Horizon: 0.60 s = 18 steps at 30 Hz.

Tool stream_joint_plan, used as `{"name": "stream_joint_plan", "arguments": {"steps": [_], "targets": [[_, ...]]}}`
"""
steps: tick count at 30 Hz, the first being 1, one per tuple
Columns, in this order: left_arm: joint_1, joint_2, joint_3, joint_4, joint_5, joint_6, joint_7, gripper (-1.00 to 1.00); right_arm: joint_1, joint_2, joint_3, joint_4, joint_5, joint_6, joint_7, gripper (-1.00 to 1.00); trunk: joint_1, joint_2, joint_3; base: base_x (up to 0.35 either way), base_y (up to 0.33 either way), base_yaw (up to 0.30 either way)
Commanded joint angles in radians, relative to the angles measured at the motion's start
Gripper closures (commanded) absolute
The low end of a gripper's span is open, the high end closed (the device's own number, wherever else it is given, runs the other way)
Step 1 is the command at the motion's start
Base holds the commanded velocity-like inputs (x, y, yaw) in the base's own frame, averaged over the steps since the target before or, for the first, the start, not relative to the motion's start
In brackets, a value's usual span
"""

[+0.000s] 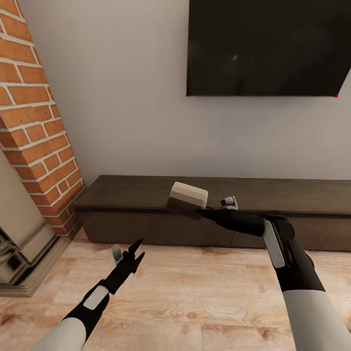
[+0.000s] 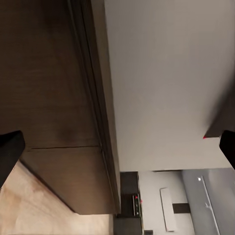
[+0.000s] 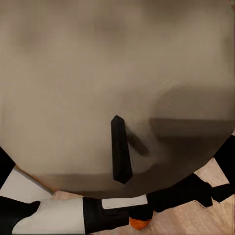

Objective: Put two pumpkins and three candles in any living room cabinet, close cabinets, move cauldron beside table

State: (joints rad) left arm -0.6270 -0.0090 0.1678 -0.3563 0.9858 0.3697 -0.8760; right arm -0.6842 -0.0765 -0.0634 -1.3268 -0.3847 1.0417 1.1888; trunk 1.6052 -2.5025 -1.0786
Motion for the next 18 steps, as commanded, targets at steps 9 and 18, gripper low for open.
{"name": "stream_joint_plan", "arguments": {"steps": [9,18], "targets": [[0.0,0.003,0.001,0.001,0.007,0.009,-0.002,-1.0,0.004,0.001,0.06,0.0,-0.002,0.005,0.055,1.0,0.0,0.0,-0.001,0.328,-0.016,0.0],[0.0,0.003,-0.001,0.0,0.007,0.008,-0.076,-1.0,0.005,0.001,0.065,0.0,-0.002,0.005,0.057,1.0,0.0,0.0,-0.001,0.333,-0.108,0.0]]}}
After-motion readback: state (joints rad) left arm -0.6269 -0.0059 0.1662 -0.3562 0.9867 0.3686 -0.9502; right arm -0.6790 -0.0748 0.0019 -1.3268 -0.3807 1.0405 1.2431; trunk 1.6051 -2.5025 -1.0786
